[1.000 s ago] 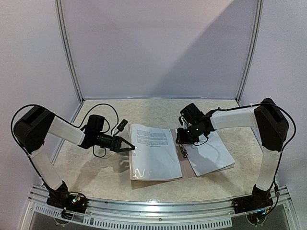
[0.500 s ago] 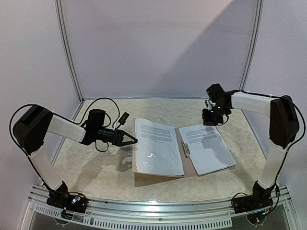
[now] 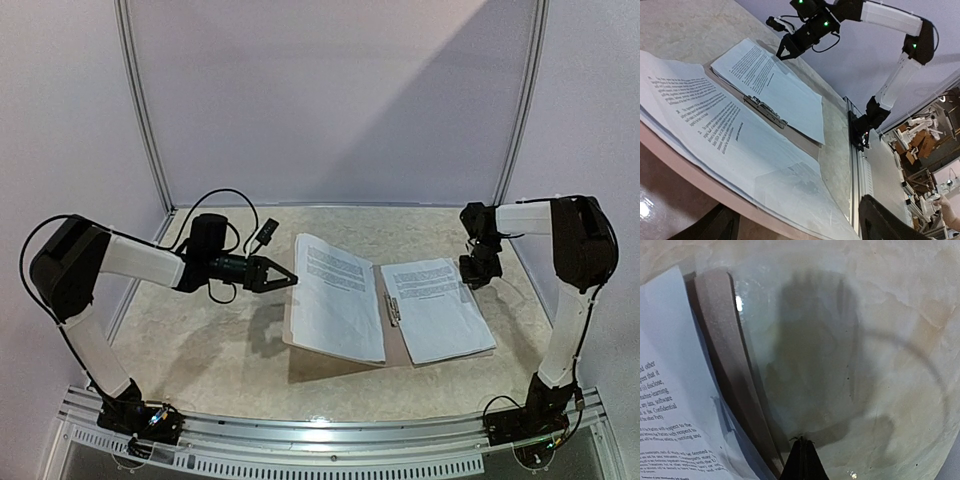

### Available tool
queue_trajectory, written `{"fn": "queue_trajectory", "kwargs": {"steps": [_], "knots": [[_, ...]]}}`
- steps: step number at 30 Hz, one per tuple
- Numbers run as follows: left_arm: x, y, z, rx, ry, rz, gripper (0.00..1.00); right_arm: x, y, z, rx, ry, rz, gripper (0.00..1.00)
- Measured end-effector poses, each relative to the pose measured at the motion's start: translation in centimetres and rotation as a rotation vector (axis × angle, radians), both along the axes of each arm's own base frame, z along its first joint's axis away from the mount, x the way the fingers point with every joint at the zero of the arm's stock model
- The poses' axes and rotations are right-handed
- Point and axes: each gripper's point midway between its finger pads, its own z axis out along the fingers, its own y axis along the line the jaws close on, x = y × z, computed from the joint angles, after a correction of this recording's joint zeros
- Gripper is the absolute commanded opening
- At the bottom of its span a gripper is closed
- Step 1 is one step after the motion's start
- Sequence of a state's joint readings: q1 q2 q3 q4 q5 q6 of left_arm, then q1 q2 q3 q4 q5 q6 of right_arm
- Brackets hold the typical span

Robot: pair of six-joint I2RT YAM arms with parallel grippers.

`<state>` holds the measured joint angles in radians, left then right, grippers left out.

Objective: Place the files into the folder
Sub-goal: Close the folder with files at the center of the board.

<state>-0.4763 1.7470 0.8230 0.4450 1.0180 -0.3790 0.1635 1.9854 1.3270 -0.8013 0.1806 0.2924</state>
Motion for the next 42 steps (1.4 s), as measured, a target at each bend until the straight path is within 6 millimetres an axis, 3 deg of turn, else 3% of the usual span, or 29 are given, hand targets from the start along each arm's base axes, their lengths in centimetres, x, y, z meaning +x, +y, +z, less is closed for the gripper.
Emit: {"fn": "queue_trajectory", "kwargs": {"steps": [2, 8, 11, 15, 19, 23, 27, 30, 32, 35, 38, 40, 42], "knots": [[0.2, -0.1, 0.2, -0.001, -0.016, 0.002, 0.98, -0.1, 0.2, -0.1, 0.01, -0.002, 0.012, 0.0], [1.1, -0.6, 2.2, -0.003, -0.076, -0.005, 0.99, -1.2, 2.0, -0.1, 0.118, -0.026, 0.032, 0.0], [1.9, -1.2, 4.7, -0.018, -0.146, -0.019, 0.99, -2.2, 4.4, -0.1, 0.199, -0.03, 0.066, 0.0], [2.2, -2.5, 7.6, -0.035, -0.237, -0.052, 0.99, -3.7, 9.1, 0.0, 0.326, -0.03, 0.127, 0.0], [0.9, -4.5, 8.9, -0.029, -0.28, -0.113, 1.0, -5.0, 13.4, 0.1, 0.448, -0.025, 0.171, 0.0], [-1.4, -9.2, 9.2, -0.029, -0.317, -0.22, 1.0, -5.8, 15.5, 0.2, 0.521, -0.008, 0.178, 0.0], [-4.7, -14.9, 7.2, 0.008, -0.297, -0.352, 1.0, -5.4, 15.2, 0.2, 0.508, 0.005, 0.163, 0.0], [-8.5, -18.7, 5.9, 0.051, -0.286, -0.467, 1.0, -4.9, 13.3, 0.2, 0.463, 0.001, 0.125, 0.0], [-11.0, -20.6, 6.5, 0.063, -0.311, -0.539, 1.0, -4.4, 11.6, 0.3, 0.426, -0.009, 0.093, 0.0], [-14.7, -23.2, 11.1, 0.024, -0.428, -0.621, 0.99, -3.8, 8.5, 1.4, 0.364, -0.027, 0.042, 0.0], [-17.2, -24.6, 17.9, -0.068, -0.595, -0.623, 0.99, -2.4, 6.3, 4.0, 0.302, -0.088, 0.021, 0.0], [-17.4, -24.4, 21.0, -0.091, -0.678, -0.579, 0.99, -1.7, 5.8, 5.8, 0.28, -0.135, 0.028, 0.0], [-15.7, -23.6, 22.2, -0.062, -0.723, -0.502, 1.0, -1.6, 5.7, 7.3, 0.275, -0.17, 0.04, 0.0]]}}
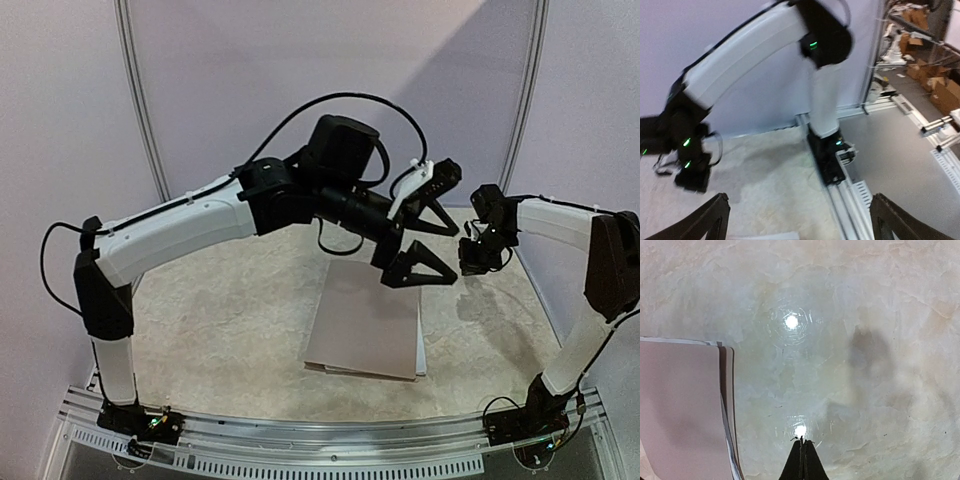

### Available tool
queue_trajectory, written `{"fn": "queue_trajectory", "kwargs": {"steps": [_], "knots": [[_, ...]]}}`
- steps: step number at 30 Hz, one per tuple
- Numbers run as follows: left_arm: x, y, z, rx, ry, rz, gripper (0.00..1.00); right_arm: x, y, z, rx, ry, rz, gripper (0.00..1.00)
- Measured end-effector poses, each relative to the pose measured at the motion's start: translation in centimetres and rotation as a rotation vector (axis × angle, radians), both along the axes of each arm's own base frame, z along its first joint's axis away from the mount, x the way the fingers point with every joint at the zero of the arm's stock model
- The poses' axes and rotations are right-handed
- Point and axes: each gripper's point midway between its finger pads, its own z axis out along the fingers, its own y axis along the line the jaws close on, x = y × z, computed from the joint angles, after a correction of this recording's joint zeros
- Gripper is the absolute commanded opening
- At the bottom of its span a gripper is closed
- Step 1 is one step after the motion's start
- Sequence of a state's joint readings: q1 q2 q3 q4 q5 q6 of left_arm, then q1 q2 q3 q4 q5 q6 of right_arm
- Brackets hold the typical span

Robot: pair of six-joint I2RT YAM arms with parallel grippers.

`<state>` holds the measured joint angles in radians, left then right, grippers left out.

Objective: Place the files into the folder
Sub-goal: Close the folder with files at the center of the board, then reset both arms

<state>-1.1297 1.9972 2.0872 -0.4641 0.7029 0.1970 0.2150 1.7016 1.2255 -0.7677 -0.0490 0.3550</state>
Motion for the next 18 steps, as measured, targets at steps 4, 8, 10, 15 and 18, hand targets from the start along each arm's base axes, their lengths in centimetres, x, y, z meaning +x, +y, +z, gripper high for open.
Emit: {"fn": "queue_trajectory", "kwargs": {"steps": [4, 8, 10, 15, 18], "knots": [[7.8, 4.0, -3.5, 0.1, -0.018, 0.26, 0.99, -0.6, -0.4, 2.2, -0.011, -0.07, 0.019, 0.1], [17.5, 13.6, -12.6, 0.287, 0.025, 0.598, 1.0, -2.6, -0.9, 3.0, -0.008, -0.143, 0.034, 0.28], [20.3, 19.3, -16.4, 0.364, 0.042, 0.747, 0.99, -3.7, -1.2, 3.0, -0.006, -0.181, 0.041, 0.44], [21.1, 32.4, -20.9, 0.447, 0.025, 1.041, 0.99, -5.6, -1.7, 2.1, 0.009, -0.291, 0.049, 0.72], [20.8, 37.4, -20.1, 0.39, -0.019, 1.159, 1.0, -6.9, -2.2, 1.4, 0.02, -0.37, 0.023, 0.81]]}}
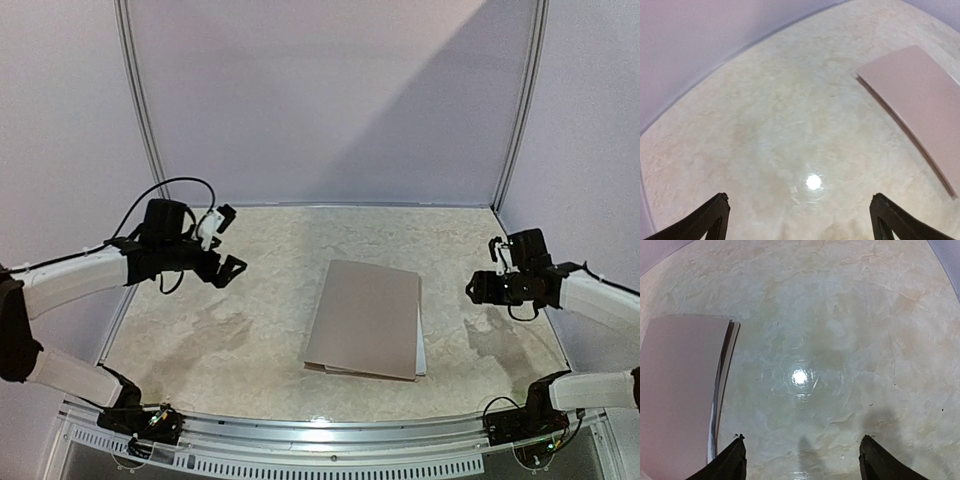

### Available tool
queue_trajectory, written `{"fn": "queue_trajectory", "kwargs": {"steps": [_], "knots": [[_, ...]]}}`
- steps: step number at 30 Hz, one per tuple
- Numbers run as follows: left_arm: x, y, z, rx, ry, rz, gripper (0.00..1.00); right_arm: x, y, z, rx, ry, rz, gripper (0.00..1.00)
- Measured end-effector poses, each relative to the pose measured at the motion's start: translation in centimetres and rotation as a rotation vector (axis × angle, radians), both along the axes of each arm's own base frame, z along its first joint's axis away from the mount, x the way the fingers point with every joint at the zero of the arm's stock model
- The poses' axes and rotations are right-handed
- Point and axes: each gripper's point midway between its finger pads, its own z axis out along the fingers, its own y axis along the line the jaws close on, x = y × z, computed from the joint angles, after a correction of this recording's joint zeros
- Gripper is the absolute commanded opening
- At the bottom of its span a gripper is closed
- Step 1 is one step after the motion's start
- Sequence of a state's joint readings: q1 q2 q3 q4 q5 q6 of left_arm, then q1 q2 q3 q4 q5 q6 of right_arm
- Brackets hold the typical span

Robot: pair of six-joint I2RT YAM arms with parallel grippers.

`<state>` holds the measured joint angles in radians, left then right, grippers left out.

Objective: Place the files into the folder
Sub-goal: Reset both arms

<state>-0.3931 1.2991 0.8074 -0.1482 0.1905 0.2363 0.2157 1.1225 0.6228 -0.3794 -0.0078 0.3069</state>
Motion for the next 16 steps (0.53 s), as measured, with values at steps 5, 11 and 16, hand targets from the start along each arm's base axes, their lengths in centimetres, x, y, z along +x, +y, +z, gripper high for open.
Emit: {"fn": "queue_trajectory", "kwargs": {"steps": [5, 11, 16], "knots": [[0.9, 8.0, -0.6, 0.005, -0.067, 0.175, 1.0, -2.1, -1.0, -1.3, 0.017, -0.114, -0.04, 0.88], [0.0, 13.9, -4.7, -0.019, -0.013, 0.298, 0.99, -2.7, -2.6, -0.9, 0.012, -0.291, -0.105, 0.96], [-1.0, 14.5, -6.3, -0.075, 0.014, 0.323, 1.0, -3.0, -4.5, 0.1, 0.007, -0.438, -0.214, 0.99]]}}
